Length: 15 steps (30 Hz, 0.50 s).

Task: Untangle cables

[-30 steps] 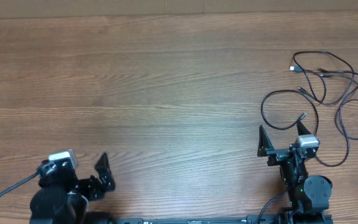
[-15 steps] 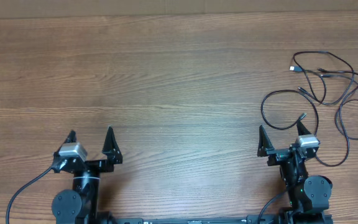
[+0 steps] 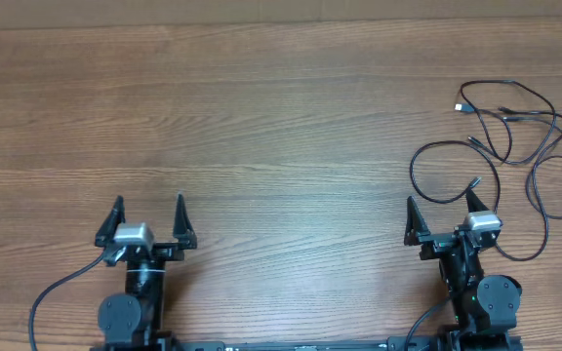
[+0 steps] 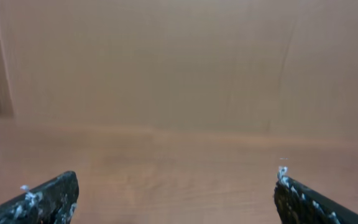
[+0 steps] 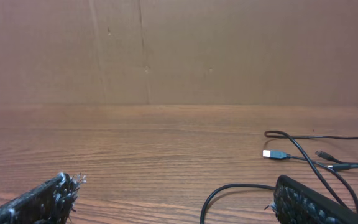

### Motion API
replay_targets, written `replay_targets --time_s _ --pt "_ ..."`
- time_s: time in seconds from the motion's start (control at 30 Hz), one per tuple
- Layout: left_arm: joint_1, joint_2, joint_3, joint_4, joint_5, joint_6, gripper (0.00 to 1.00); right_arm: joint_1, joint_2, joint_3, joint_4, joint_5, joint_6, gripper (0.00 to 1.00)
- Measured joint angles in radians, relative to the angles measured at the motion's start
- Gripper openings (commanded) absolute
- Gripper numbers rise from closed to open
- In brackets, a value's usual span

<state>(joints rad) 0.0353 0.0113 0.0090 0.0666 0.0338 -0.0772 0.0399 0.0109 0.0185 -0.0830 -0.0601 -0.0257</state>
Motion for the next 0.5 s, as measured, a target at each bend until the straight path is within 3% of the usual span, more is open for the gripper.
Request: replay_targets --time_s 0.13,0.5 --pt "0.000 0.000 0.000 -0.141 0.000 0.019 1.00 0.000 0.000 0.000 0.000 0.000 0.000 1.00" --pt "0.000 0.000 0.000 -0.142 0.000 0.029 1.00 0.000 0.000 0.000 -0.001 0.000 0.000 1.00"
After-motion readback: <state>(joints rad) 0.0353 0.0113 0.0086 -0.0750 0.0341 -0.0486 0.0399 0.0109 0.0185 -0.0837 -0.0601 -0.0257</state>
